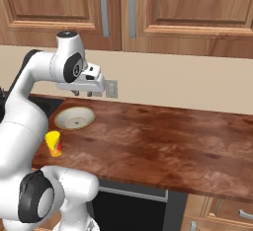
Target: Place the bowl in the left basin and the cup in the right basin of the sink.
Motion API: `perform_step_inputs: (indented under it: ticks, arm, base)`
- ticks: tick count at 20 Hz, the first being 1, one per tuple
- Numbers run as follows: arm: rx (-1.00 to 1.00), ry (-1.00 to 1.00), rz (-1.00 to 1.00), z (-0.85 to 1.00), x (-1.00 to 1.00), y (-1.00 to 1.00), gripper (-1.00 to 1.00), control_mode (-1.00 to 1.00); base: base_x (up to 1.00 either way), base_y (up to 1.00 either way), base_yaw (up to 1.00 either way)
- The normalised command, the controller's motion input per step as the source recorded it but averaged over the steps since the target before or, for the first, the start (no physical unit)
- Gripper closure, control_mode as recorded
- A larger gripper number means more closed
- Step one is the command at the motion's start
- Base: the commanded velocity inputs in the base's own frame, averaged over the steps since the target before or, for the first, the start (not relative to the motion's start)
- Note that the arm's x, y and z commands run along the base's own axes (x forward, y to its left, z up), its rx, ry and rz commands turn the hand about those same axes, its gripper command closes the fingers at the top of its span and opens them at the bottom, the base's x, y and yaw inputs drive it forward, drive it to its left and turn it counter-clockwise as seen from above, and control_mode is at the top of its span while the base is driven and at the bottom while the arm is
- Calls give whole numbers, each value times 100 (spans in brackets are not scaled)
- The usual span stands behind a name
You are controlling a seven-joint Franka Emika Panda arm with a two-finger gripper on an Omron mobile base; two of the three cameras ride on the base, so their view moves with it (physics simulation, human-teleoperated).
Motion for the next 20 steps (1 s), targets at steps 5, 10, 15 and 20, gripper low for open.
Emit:
perform_step_inputs:
  ticks: [5, 10, 15, 20]
  arm:
    - [0, 2, 0, 0, 0, 0, -100, -100]
    - [0, 6, 0, 0, 0, 0, -100, -100]
    - [0, 5, 0, -8, 0, 0, -100, -100]
    - [0, 0, 0, -23, -3, 0, -100, -100]
  base:
    - [0, 0, 0]
    - [0, 0, 0]
    - [0, 0, 0]
    - [0, 0, 0]
